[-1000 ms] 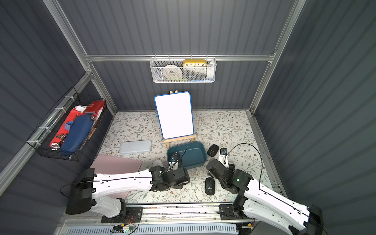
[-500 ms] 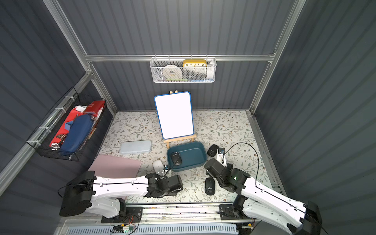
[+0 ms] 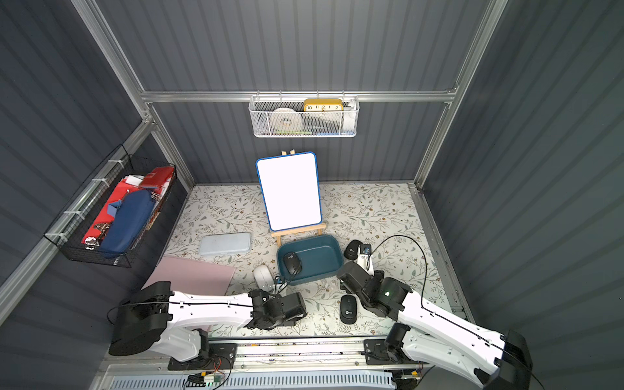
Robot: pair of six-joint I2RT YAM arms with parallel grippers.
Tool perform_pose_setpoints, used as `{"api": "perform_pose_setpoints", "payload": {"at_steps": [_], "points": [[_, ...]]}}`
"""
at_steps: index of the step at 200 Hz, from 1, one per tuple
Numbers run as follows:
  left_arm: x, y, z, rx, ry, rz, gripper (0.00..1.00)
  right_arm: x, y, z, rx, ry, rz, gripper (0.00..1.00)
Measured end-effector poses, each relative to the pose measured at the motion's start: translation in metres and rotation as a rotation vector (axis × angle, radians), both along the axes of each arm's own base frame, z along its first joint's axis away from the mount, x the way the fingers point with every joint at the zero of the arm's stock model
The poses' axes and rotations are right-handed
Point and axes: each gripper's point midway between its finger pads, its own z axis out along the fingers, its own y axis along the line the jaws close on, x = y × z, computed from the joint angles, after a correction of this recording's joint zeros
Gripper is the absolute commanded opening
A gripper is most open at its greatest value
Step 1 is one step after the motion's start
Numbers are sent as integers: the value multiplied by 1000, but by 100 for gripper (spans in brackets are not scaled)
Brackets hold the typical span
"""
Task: Take out the mouse from the storage box
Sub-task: Place the mouse at the center of the board, then pick up the mouse from the storage box.
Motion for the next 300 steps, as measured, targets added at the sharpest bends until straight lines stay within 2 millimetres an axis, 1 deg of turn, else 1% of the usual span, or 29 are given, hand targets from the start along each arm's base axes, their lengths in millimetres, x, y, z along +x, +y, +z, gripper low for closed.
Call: {"api": "perform_pose_setpoints", "payload": {"at_steps": [9,29,48,58,70,86,99,113,123,137,157,171,180,189,208,224,240,255,279,300], "points": [[1,0,0,0,-2,7,84,0,0,0,2,1,1,90],[3,2,3,3,-18,10,87,0,1,-1,5,5,4,90],[8,6,18,-17,-61,23,93,0,3,0,7,10,7,90],[12,7,33,-61,-92,40,96,1,4,2,7,9,8,91],[16,11,57,-145,-140,61,99,3,7,8,9,1,13,92],[21,20,95,-287,-212,78,100,8,12,17,14,-13,23,92],[25,29,123,-387,-270,100,99,14,19,24,23,-24,33,92],[34,41,144,-457,-320,140,99,21,29,26,24,-19,49,92],[44,50,151,-476,-346,180,100,27,37,25,14,-7,61,92],[59,60,151,-463,-374,228,99,35,49,22,0,22,80,92],[77,71,136,-378,-380,279,99,49,71,15,-15,66,115,92],[86,77,122,-307,-376,301,99,59,90,5,-23,100,152,92],[93,83,118,-283,-376,316,99,64,101,-2,-25,121,179,92],[103,89,119,-288,-378,344,100,68,113,-9,-25,145,210,92],[131,113,125,-334,-408,448,99,76,140,-24,-18,201,278,92],[146,129,129,-351,-425,497,99,84,163,-34,-4,233,327,92],[153,136,129,-353,-427,507,99,90,182,-45,12,266,374,92],[156,139,126,-346,-417,506,99,91,195,-57,25,293,404,92],[158,142,124,-345,-414,505,99,89,207,-75,28,334,438,92],[156,143,121,-351,-412,506,99,87,217,-84,30,355,464,92]]}}
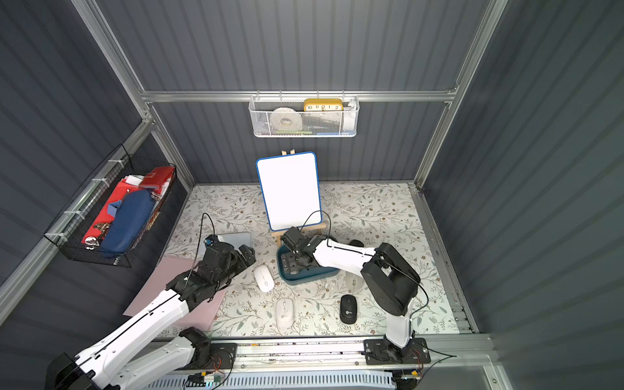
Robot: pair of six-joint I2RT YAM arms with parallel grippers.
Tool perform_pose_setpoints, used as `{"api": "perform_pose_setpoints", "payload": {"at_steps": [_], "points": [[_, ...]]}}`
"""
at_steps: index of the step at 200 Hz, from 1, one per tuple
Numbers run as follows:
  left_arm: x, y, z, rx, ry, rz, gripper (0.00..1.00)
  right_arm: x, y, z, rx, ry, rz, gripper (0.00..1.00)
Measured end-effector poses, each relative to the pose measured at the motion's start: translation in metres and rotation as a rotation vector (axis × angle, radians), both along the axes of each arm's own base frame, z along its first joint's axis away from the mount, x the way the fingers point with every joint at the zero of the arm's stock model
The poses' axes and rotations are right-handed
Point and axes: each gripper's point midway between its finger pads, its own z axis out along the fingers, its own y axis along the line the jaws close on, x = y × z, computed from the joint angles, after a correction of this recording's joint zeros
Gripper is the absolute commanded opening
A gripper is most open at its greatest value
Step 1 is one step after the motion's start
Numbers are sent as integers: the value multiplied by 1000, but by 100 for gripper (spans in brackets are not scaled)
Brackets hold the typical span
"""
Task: Take out the mouse from the storage box
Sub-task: Pick up the mouse from the storage box.
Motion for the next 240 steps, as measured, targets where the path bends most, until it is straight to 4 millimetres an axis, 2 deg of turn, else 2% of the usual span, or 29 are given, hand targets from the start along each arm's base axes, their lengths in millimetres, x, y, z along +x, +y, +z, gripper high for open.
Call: {"api": "perform_pose_setpoints", "payload": {"at_steps": [38,70,151,204,240], "points": [[-2,1,-3,-5,-2,-4,99,-2,8,-12,-12,18,20,92],[-1,0,-6,3,3,-10,99,7,11,-19,-40,8,5,92],[1,-1,-11,8,6,-19,99,22,-24,-21,-100,0,-77,92],[1,-2,-12,7,6,-19,100,25,-3,-13,-96,-12,-51,92],[1,-2,-11,5,0,-19,99,29,-3,-28,-128,4,-68,89]]}}
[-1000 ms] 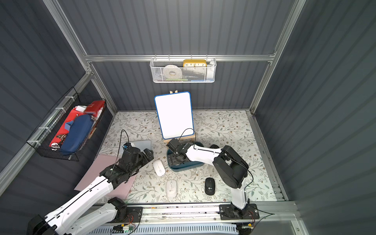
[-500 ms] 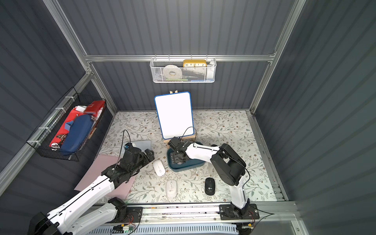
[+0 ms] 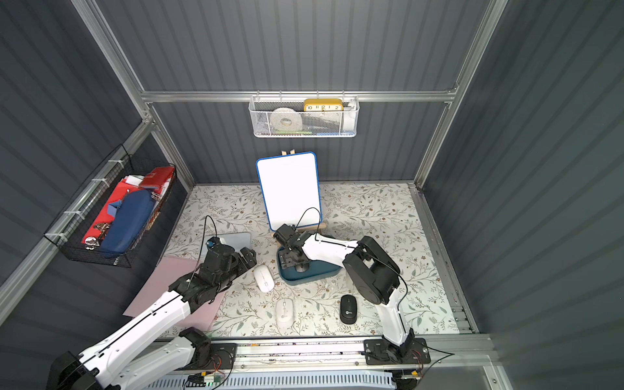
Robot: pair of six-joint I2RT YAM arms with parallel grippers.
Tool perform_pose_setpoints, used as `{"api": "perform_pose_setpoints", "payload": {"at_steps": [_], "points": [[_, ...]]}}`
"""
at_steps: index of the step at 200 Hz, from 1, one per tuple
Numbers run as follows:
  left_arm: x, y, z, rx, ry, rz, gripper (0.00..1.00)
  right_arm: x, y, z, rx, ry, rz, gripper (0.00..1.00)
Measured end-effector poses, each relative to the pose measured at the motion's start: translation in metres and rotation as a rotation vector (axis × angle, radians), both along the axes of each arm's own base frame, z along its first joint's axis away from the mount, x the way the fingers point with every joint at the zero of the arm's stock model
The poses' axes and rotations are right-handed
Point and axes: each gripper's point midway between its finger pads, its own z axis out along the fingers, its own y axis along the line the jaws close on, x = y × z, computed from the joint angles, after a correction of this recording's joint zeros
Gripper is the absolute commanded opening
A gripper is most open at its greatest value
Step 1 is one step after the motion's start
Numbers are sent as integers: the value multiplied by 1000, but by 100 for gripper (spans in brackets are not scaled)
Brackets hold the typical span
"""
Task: Take out the mouse from the storage box
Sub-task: Pick up the mouse from the storage box.
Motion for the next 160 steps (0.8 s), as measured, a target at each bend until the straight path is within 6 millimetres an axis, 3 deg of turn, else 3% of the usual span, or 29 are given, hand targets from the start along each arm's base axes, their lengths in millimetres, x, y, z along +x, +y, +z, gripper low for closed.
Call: {"api": "perform_pose_setpoints", "payload": {"at_steps": [85,124,160], "points": [[1,0,-1,2,3,0,99,-1,-6,-4,-30,7,-24,54],[1,0,-1,1,3,0,99,-6,-12,5,-30,6,-24,52],[0,-3,-1,-10,6,-10,100,-8,-15,40,13,-34,-18,52]]}}
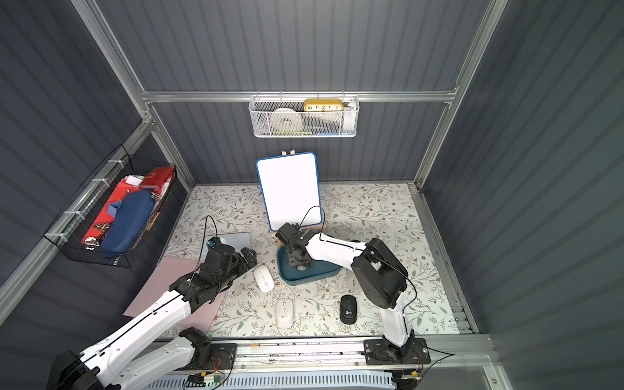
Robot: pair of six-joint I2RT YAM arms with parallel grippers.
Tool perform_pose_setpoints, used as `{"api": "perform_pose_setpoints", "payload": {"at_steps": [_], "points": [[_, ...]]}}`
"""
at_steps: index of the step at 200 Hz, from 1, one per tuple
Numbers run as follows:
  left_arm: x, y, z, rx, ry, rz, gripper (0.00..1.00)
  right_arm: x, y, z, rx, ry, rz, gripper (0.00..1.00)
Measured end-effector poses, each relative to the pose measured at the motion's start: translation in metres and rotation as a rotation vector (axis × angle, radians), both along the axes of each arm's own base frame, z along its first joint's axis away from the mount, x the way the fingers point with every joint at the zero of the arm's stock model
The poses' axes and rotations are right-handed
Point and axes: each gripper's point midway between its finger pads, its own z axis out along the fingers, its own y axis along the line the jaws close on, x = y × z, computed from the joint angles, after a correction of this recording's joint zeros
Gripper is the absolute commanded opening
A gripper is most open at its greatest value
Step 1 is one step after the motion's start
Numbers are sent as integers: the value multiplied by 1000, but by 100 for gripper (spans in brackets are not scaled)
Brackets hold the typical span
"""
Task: Take out the mouse from the storage box
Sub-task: Pick up the mouse from the storage box, then place the mouse at the center of the board.
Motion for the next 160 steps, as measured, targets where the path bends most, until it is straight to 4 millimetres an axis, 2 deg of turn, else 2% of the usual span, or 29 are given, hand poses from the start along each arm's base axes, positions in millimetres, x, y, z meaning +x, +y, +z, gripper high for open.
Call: {"api": "perform_pose_setpoints", "payload": {"at_steps": [47,94,130,160], "points": [[1,-6,-3,-15,13,-15,100,-16,-16,44,42,-49,7,52],[1,-7,-4,-22,17,-20,100,-54,-35,76,65,-77,30,53],[1,-8,-4,-31,18,-17,99,-86,-45,92,70,-94,48,53],[1,-9,-4,-41,23,-14,99,-112,-57,91,62,-88,59,53]]}}
